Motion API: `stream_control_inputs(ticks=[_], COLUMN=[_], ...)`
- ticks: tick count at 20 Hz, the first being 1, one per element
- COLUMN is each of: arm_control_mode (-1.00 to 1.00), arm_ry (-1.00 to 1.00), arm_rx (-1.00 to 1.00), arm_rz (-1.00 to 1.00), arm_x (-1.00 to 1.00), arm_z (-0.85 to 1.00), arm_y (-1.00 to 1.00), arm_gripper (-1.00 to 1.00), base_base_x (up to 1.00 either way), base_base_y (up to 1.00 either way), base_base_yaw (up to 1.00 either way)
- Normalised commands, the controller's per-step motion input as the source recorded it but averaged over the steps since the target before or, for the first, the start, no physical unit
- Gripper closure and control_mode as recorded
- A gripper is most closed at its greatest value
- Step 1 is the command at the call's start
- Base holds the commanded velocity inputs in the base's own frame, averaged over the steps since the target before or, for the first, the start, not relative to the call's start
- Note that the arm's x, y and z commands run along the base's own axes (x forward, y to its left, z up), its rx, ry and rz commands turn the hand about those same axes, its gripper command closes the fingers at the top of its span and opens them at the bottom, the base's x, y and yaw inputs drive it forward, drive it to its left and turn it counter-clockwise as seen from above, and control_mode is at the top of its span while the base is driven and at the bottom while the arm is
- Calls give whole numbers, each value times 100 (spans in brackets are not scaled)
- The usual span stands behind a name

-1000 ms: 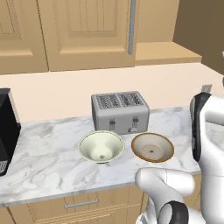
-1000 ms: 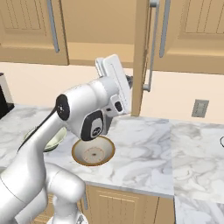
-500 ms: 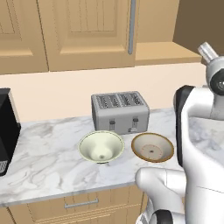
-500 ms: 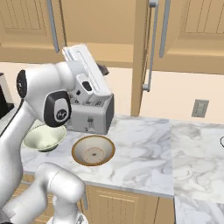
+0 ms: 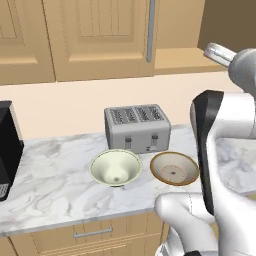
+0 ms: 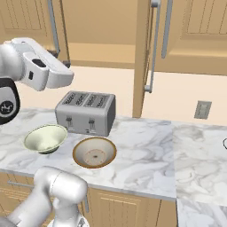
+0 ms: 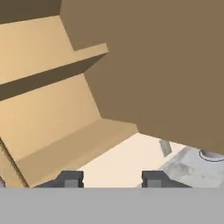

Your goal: Open the cabinet. Pick the bowls from the counter and place them in the cabinet. Then close the cabinet.

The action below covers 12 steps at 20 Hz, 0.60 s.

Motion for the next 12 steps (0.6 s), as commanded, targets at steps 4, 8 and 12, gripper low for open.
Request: stream_control_inputs(ticks=[4,8,12], arm_control_mode=[-100,-100,-100], arm_ry=[-28,-44,-44], arm_rx=[-8,-8,-7], arm_rz=[43,43,37], arm_x=[-11,0,2], arm_z=[-10,-14,-6], arm_y=[45,43,40], arm_gripper=[-100,-100,-100], base_base_x=[0,0,0], base_base_y=[0,0,0], base_base_yaw=[0,0,0])
